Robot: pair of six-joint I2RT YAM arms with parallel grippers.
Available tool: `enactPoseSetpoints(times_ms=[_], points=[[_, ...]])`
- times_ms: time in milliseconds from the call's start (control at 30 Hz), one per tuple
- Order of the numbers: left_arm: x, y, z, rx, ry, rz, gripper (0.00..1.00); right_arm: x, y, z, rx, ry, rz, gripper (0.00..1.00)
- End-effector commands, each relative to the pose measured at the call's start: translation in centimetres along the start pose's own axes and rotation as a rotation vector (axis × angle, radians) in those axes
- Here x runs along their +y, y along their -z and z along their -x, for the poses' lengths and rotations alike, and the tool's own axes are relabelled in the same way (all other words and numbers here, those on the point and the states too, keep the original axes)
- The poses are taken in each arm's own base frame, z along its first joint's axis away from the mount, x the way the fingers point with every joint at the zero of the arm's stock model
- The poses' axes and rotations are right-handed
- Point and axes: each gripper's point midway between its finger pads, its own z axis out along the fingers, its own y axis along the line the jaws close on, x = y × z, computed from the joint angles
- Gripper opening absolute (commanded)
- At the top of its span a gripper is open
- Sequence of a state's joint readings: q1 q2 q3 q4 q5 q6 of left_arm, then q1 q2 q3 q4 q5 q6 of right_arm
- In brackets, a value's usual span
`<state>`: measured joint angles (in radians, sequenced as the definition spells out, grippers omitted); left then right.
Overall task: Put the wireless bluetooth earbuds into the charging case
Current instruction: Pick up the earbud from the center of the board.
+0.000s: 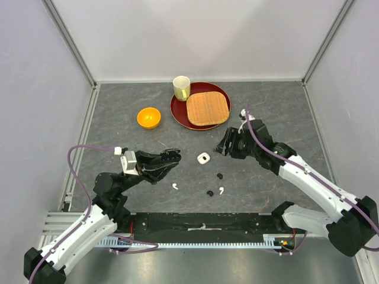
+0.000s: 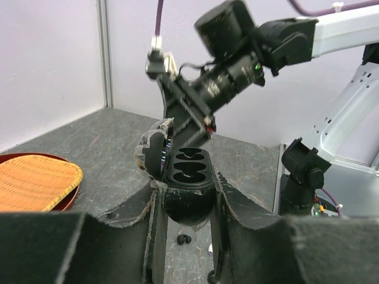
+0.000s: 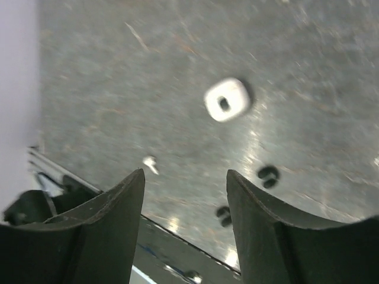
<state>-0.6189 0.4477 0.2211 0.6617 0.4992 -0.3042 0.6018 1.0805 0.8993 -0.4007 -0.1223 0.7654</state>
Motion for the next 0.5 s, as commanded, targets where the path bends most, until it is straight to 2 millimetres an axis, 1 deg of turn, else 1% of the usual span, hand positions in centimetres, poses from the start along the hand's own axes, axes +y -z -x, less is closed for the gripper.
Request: enactPoseSetpoints(times_ms=[0, 33, 100, 133, 233, 400, 467], points=[[0.1, 0.1, 0.2, -0.01, -0.027, 0.01, 0.02, -4.7, -1.5, -3.0, 0.103, 0.097, -0.123, 0.62], [0.2, 0.2, 0.1, -0.008, -0.023, 0.012, 0.02, -5.9, -1.8, -3.9, 0.129, 0.101, -0.151, 0.59], [0.1, 0.2, 0.1, -0.009, -0.018, 0.012, 0.02, -7.3, -2.4, -4.8, 0.161, 0.109, -0.184, 0.56], [0.2, 0.2, 0.1, -0.01, -0.017, 0.015, 0.02, -8.1, -2.6, -5.4, 0.175, 0.109, -0.205, 0.54], [0.1, 0.3, -0.1, -0.008, -0.012, 0.016, 0.02, -9.8, -3.3, -6.2, 0.192, 0.121, -0.249, 0.51], [0.2, 0.4, -0.2, -0.004, -0.009, 0.017, 0.02, -11.5, -4.4, -7.7, 0.234, 0.117, -0.282, 0.49], [0.2, 0.3, -0.2, -0.002, -0.008, 0.019, 0.02, -12.0, -4.9, -8.1, 0.243, 0.117, -0.289, 0.46]])
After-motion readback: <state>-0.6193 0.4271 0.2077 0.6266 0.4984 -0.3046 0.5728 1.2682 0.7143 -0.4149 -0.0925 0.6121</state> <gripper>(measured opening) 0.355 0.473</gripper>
